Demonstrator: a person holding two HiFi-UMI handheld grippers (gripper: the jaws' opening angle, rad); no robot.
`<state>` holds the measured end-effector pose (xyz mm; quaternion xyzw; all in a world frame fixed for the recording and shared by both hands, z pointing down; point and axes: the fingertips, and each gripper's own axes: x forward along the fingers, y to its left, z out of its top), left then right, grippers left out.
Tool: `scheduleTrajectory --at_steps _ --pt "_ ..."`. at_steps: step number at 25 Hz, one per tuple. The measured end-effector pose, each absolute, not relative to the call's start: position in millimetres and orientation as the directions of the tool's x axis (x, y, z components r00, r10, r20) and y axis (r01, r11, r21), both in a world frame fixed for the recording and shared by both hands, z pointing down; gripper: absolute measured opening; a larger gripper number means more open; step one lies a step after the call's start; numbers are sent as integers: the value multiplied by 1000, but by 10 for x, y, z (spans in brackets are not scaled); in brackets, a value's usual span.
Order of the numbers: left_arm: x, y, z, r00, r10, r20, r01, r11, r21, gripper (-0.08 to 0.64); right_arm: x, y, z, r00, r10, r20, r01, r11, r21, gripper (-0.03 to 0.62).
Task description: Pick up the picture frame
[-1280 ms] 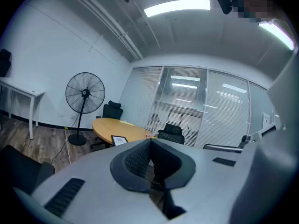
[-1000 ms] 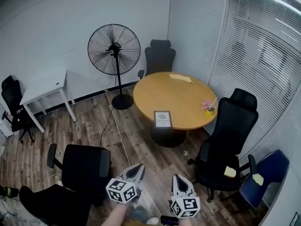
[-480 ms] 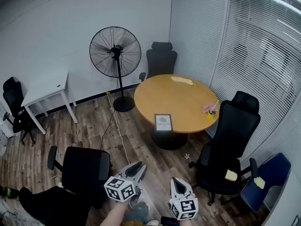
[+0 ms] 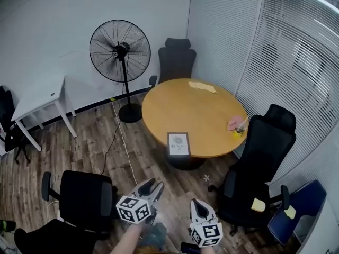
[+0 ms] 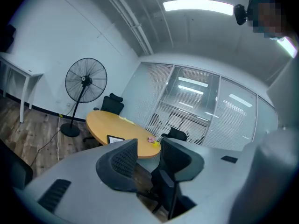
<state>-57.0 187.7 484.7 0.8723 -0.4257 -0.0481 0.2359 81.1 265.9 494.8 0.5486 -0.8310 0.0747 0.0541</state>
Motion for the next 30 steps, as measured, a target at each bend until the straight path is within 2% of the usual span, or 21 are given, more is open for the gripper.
scheduleTrajectory --at_steps 12,18,22,30 --pt "-452 -233 5109 672 -724 157 -686 -529 500 179 982 556 5068 -348 -913 212 -937 340 -75 12" --pt "-505 -698 5237 682 -711 175 -676 -520 522 181 1075 179 5119 -285 -932 222 -958 272 -89 12" --pt "-429 -820 5358 689 -692 215 -683 -523 509 172 1107 67 5206 -308 -925 222 -949 280 -146 12" --pt "-340 -1163 5475 684 -689 239 -695 -517 499 178 1075 -313 5388 -355 -901 249 -934 327 -147 12"
